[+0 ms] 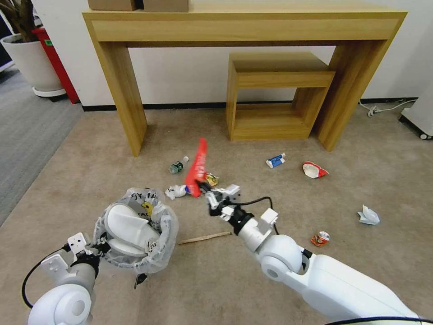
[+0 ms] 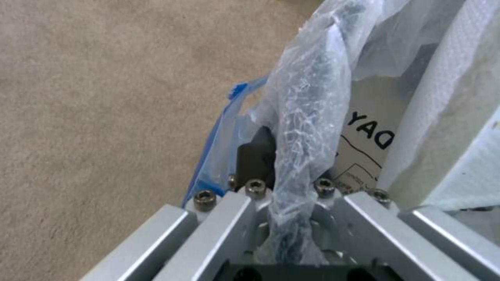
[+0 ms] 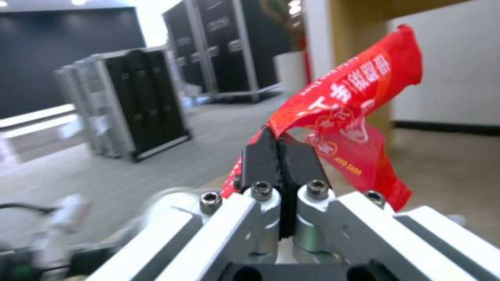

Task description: Pick up the trash bin and place the garbage on the floor into it.

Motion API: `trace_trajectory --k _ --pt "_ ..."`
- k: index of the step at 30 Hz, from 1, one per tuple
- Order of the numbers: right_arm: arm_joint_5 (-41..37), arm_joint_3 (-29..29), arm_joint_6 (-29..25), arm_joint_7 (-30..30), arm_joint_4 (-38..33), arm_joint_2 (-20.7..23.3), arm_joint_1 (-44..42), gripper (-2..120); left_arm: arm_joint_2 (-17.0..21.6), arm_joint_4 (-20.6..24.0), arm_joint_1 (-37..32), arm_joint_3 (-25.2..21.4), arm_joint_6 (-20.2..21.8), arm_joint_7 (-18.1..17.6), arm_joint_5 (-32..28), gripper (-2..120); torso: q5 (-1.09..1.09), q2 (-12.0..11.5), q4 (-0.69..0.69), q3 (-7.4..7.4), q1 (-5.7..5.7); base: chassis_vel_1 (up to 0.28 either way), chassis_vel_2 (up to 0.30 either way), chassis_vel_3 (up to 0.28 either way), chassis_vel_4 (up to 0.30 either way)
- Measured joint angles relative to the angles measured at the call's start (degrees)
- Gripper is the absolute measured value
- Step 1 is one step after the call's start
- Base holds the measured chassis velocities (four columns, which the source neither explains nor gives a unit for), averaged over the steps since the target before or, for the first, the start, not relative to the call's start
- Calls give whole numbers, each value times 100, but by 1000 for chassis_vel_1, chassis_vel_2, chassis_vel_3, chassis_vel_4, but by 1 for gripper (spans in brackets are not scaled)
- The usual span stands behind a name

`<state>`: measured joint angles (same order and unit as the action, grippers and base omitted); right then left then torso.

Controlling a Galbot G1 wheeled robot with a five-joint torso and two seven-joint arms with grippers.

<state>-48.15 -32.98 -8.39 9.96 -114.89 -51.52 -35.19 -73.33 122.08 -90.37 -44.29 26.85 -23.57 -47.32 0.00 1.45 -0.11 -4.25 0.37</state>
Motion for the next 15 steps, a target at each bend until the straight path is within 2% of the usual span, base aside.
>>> trace_trajectory --k 4,15 --pt "-454 -842 158 113 -96 -90 511 0 -26 96 -33 -21 19 -19 0 0 0 0 0 0 0 0 0 0 0" --pt "-703 -1804 452 436 -156 -347 788 0 -71 193 -97 -102 22 -26 -3 0 0 0 0 0 0 0 0 0 0"
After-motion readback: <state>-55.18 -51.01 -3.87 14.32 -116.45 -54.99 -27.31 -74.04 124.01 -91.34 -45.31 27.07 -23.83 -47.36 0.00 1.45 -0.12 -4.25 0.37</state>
